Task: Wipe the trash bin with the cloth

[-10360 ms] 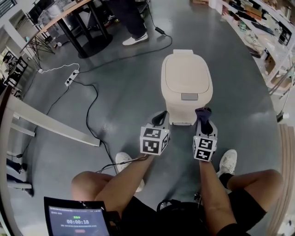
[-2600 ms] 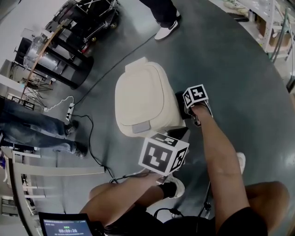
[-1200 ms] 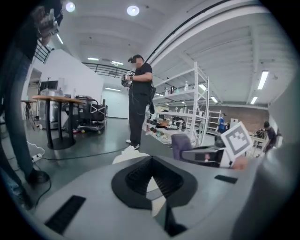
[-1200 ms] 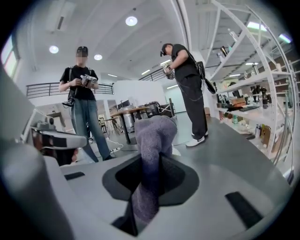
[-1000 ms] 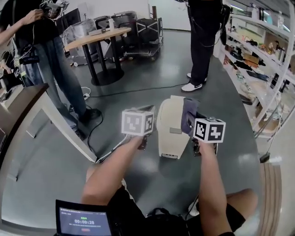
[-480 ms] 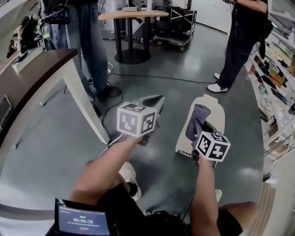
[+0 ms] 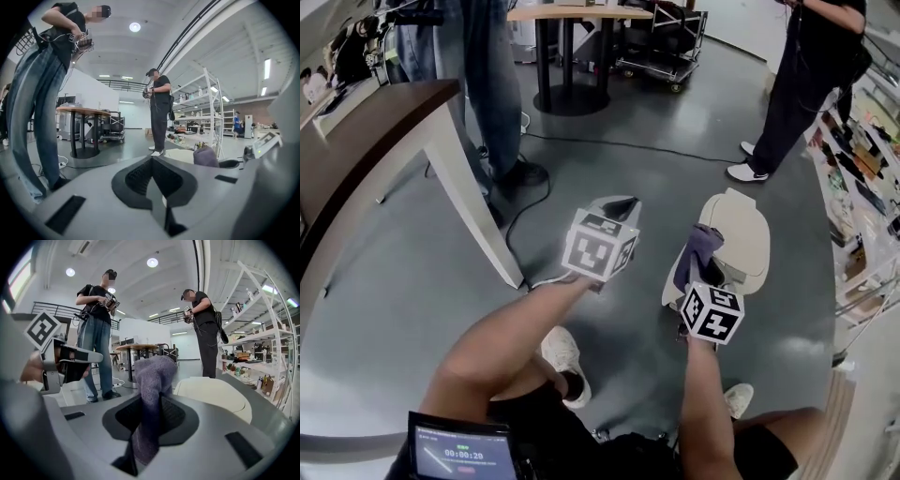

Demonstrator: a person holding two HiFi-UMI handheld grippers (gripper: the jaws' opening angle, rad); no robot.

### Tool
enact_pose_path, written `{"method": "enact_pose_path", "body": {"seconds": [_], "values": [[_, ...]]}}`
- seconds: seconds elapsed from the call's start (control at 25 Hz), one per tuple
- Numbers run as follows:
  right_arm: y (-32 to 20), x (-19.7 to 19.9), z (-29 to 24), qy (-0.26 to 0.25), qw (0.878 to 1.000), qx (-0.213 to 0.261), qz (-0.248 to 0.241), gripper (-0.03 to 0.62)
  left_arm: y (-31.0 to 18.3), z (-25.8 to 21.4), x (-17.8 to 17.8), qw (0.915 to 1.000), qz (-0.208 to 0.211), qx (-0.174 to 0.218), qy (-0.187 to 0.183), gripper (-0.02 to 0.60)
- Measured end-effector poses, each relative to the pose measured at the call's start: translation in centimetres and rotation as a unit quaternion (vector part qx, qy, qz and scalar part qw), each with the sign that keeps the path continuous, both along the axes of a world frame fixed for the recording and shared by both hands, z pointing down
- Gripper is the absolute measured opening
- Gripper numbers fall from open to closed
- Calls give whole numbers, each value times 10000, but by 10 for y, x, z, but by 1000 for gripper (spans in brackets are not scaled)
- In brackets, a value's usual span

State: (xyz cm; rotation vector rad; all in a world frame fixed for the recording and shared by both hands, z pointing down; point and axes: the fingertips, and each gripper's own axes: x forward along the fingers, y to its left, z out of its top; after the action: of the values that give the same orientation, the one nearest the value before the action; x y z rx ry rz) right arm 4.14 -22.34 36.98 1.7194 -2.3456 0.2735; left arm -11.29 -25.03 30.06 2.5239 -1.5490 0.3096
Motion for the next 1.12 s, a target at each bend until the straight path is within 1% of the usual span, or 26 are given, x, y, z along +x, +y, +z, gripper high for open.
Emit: {"method": "enact_pose_path", "body": {"seconds": [0.08,0.12,0.24,0.28,0.32,0.44,0.52,0.68,0.84,0.88,1.0,1.12], "values": [[-1,-3,9,66,10000,-33,40,80,-7,10,-5,9999,38,-136,-77,0],[-2,-5,13,72,9999,-46,60,80,-11,16,-10,9996,24,-183,-196,0],[-4,-8,24,1,9999,-77,86,80,-18,31,-21,9975,-8,-151,-683,0],[-4,-8,29,12,9999,-96,89,80,-19,35,-23,9973,-19,-180,-705,0],[-4,-7,34,45,9999,-129,95,80,-20,39,-23,9978,-43,-257,-602,0],[-5,-8,46,136,9995,-260,131,80,-23,45,-24,9982,-112,-593,-4,0],[-8,-14,53,143,9992,-352,154,80,-26,46,-23,9977,-62,-667,113,0],[-13,-13,75,122,9979,-586,262,80,-25,54,-3,9972,228,-701,83,0],[-21,-12,100,185,9955,-874,315,80,-26,69,13,9960,477,-643,-389,0],[-25,-13,105,182,9951,-920,326,80,-28,72,14,9955,509,-653,-450,0],[-34,-9,121,131,9933,-1040,482,80,-33,81,19,9944,587,-733,-484,0],[-41,-2,143,32,9897,-1292,613,80,-39,93,23,9933,636,-799,-546,0]]}}
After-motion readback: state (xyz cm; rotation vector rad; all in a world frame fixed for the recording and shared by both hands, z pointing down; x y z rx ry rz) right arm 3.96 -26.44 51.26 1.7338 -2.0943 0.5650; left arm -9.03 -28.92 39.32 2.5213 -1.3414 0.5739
